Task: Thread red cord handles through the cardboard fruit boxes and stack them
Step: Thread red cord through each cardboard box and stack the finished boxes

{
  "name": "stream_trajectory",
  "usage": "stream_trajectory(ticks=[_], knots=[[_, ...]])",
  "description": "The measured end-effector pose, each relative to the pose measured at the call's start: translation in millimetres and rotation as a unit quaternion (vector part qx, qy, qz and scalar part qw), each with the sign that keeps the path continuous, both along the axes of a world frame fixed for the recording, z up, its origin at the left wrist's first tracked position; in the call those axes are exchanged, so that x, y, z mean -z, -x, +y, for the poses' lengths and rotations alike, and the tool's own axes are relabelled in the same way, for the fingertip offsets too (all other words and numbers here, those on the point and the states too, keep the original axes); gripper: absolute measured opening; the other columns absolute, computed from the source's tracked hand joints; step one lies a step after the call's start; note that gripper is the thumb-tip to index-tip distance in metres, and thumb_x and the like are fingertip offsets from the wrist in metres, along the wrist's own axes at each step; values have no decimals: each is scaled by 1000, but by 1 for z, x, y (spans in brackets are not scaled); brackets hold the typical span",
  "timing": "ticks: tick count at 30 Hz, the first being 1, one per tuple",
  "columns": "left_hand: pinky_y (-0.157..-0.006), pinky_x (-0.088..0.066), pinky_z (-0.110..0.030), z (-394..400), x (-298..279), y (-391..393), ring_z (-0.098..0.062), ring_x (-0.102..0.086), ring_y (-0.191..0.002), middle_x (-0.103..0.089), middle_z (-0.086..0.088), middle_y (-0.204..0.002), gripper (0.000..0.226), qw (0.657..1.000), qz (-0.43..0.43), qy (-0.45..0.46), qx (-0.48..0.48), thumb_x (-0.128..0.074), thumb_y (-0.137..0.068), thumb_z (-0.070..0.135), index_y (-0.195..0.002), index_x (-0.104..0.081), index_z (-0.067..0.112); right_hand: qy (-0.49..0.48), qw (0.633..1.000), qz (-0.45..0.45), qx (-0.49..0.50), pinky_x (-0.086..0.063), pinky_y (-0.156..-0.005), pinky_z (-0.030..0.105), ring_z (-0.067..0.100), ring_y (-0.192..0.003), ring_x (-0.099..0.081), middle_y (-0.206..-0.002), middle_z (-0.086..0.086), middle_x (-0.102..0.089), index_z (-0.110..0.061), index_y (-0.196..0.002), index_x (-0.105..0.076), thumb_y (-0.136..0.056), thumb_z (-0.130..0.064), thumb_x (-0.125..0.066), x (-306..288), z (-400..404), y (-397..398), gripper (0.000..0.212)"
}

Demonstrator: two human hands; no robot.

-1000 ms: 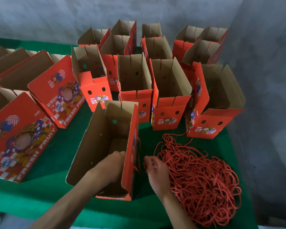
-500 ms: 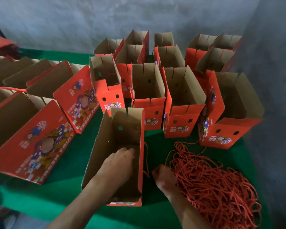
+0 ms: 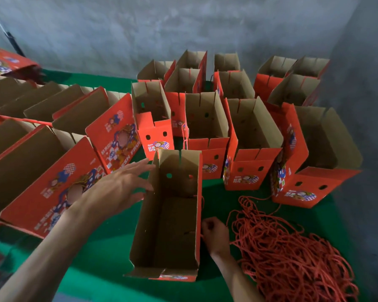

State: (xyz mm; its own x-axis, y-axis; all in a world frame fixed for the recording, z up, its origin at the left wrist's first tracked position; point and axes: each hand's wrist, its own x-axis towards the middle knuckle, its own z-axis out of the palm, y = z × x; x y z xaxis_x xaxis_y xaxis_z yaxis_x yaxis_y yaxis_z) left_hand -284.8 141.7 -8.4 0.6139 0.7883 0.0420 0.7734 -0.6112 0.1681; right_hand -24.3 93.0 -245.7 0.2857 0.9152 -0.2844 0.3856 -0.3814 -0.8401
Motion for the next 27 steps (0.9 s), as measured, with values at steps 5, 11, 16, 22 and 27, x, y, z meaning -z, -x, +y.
stream_trajectory(ticks=[5, 11, 16, 22, 27], knots=[[-108, -40, -20, 2, -9, -10, -11, -53, -133, -63, 4, -134, 11, 997, -79, -1, 8, -81, -82, 14, -90, -80, 22, -57, 961, 124, 240, -53, -90, 53, 36, -92, -68, -88, 14, -73, -13, -79, -71, -93, -3, -69, -13, -2, -44, 17], [-95, -49, -43, -12, 2, -49, -18, -71, -91, -75, 5, -91, 8, 994, -103, -8, 36, -85, -80, 18, -86, -80, 15, -124, 885, 195, 405, -48, -82, 44, 28, -88, -60, -89, 13, -64, -7, -87, -65, -100, -10, -64, -50, -13, -93, 13], [-80, -51, -30, -24, 6, -88, -12, -65, -87, -68, 6, -94, 7, 988, -131, 52, 68, -74, -90, 22, -95, -75, 17, -156, 854, 189, 458, -46, -74, 30, 23, -83, -57, -86, 11, -64, 3, -92, -66, -96, -2, -65, -67, -15, -118, 7], [-74, -48, -22, -32, -3, -132, -5, -60, -83, -67, 14, -91, 10, 987, -91, 114, 66, -67, -88, 34, -93, -69, 25, -172, 848, 194, 463, -43, -64, 33, 15, -72, -54, -84, 5, -62, -5, -93, -63, -103, -16, -57, -65, -32, -91, 16], [-75, -54, -30, -37, -14, -153, -5, -66, -82, -71, 7, -93, 16, 972, -95, 199, 75, -62, -92, 33, -97, -70, 19, -175, 890, 190, 376, -45, -60, 14, 12, -70, -58, -75, -2, -63, -5, -90, -59, -103, -12, -54, -68, -26, -62, 15]])
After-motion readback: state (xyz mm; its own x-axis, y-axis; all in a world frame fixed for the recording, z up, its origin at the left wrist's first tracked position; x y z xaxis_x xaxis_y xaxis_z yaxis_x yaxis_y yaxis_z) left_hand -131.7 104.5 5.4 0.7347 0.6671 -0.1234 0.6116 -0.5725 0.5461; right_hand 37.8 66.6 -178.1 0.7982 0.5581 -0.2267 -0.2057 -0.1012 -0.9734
